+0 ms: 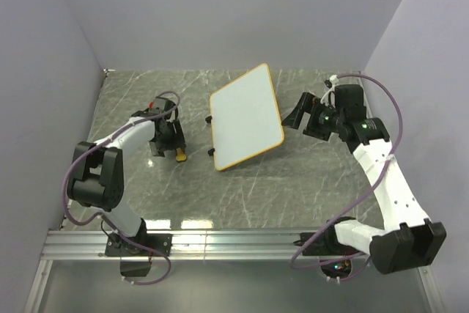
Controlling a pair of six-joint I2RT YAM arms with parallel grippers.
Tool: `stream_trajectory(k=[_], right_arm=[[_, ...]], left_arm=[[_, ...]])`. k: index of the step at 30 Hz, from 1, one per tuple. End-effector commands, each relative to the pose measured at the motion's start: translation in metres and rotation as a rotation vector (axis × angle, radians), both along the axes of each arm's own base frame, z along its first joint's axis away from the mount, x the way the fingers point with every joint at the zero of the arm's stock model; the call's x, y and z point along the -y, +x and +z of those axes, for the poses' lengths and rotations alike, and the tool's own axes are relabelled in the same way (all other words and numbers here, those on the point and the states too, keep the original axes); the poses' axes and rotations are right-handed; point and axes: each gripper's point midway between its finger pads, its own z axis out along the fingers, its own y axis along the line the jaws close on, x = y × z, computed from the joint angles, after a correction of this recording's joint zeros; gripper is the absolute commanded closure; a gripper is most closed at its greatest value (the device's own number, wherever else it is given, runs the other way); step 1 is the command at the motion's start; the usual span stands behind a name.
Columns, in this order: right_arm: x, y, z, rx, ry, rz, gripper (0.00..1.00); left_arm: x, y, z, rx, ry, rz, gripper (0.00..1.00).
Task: Erase the whiteboard
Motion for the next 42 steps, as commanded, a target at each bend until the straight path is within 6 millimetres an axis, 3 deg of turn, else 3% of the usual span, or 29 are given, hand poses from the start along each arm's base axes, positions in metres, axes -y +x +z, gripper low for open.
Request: stream_trajectory(k=[1, 7, 10, 11, 14, 19, 22, 24, 27, 34, 42], right_arm=[[0.009, -0.013, 0.009, 0.043, -0.032, -0.028, 0.00], [0.009, -0.037, 0.016, 0.089, -0.005, -0.016, 0.00], [0.010, -0.052, 0.015, 0.089, -0.002, -0.013, 0.00], [0.010, -0.056, 0.011, 0.080, 0.000, -0.011, 0.01], [0.012, -0.071, 0.015, 0.103, 0.012, -0.006, 0.01], [0.017, -0.096, 0.028, 0.189, -0.001, -0.005, 0.00], [0.021, -0.107, 0.034, 0.247, 0.006, -0.013, 0.00], [0.021, -0.114, 0.033, 0.269, 0.021, -0.019, 0.00], [0.024, -0.119, 0.025, 0.269, 0.040, -0.053, 0.00], [0.034, -0.122, 0.027, 0.347, 0.029, -0.113, 0.00], [0.034, -0.110, 0.026, 0.342, 0.023, -0.129, 0.00]], left_arm=[[-0.007, 0.019, 0.050, 0.108, 0.017, 0.063, 0.26], [0.010, 0.041, 0.126, 0.246, -0.048, 0.062, 0.25], [0.032, 0.046, 0.167, 0.328, -0.094, 0.023, 0.28], [0.045, 0.046, 0.187, 0.377, -0.120, -0.007, 0.28], [0.077, 0.040, 0.222, 0.458, -0.183, -0.076, 0.28], [0.128, 0.015, 0.247, 0.509, -0.266, -0.195, 0.24], [0.142, 0.004, 0.259, 0.547, -0.297, -0.211, 0.20], [0.145, -0.001, 0.267, 0.576, -0.339, -0.206, 0.08], [0.148, -0.010, 0.273, 0.598, -0.396, -0.211, 0.01], [0.140, -0.018, 0.286, 0.648, -0.413, -0.208, 0.01], [0.129, -0.006, 0.330, 0.760, -0.353, -0.201, 0.01]])
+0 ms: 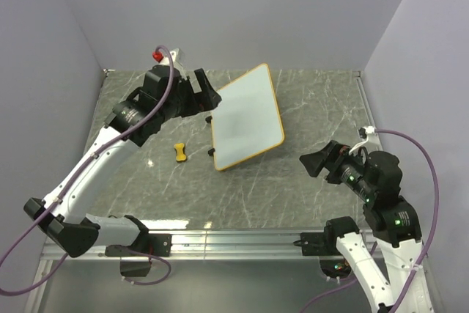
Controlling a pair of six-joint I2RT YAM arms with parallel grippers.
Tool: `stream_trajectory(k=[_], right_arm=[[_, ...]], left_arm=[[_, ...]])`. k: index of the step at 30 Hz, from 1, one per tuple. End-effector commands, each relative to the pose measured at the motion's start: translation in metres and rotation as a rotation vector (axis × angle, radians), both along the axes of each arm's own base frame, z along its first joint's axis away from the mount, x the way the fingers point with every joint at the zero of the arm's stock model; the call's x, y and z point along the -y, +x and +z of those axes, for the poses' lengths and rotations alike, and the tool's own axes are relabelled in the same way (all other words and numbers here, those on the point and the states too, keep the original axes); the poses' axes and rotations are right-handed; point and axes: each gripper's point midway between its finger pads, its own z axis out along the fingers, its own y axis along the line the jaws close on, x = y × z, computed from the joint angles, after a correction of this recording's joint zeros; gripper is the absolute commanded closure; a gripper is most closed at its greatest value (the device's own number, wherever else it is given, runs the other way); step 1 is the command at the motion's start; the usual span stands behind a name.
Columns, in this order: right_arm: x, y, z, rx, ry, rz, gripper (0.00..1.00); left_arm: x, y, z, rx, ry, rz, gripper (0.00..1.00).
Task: Erase the whiteboard
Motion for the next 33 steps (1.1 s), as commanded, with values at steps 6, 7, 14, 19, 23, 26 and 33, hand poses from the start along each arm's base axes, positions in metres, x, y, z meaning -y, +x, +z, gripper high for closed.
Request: stream_trajectory(k=[6, 7, 14, 19, 23, 26, 33], right_arm=[[-0.005, 0.022, 0.010, 0.032, -0.025, 0.001, 0.00], [-0.005, 0.023, 0.012, 0.037, -0.028, 0.000, 0.00], [-0.008, 0.033, 0.014, 0.046, -0.064, 0.005, 0.00], [-0.005, 0.037, 0.016, 0.053, -0.094, -0.012, 0.00], [-0.003, 0.038, 0.014, 0.055, -0.116, -0.019, 0.00], [-0.001, 0.038, 0.011, 0.050, -0.130, -0.027, 0.00], [-0.001, 0.039, 0.007, 0.043, -0.149, -0.029, 0.00]], left_arm=[[-0.007, 0.021, 0.069, 0.160, -0.003, 0.063, 0.01], [-0.006, 0.025, 0.071, 0.164, 0.002, 0.065, 0.01], [-0.009, 0.033, 0.116, 0.294, 0.006, 0.067, 0.01], [-0.018, 0.043, 0.116, 0.296, 0.056, 0.130, 0.01], [-0.012, 0.050, 0.110, 0.289, 0.076, 0.108, 0.01], [-0.004, 0.056, 0.101, 0.262, 0.091, 0.088, 0.01], [0.013, 0.071, 0.074, 0.171, 0.149, 0.038, 0.00]])
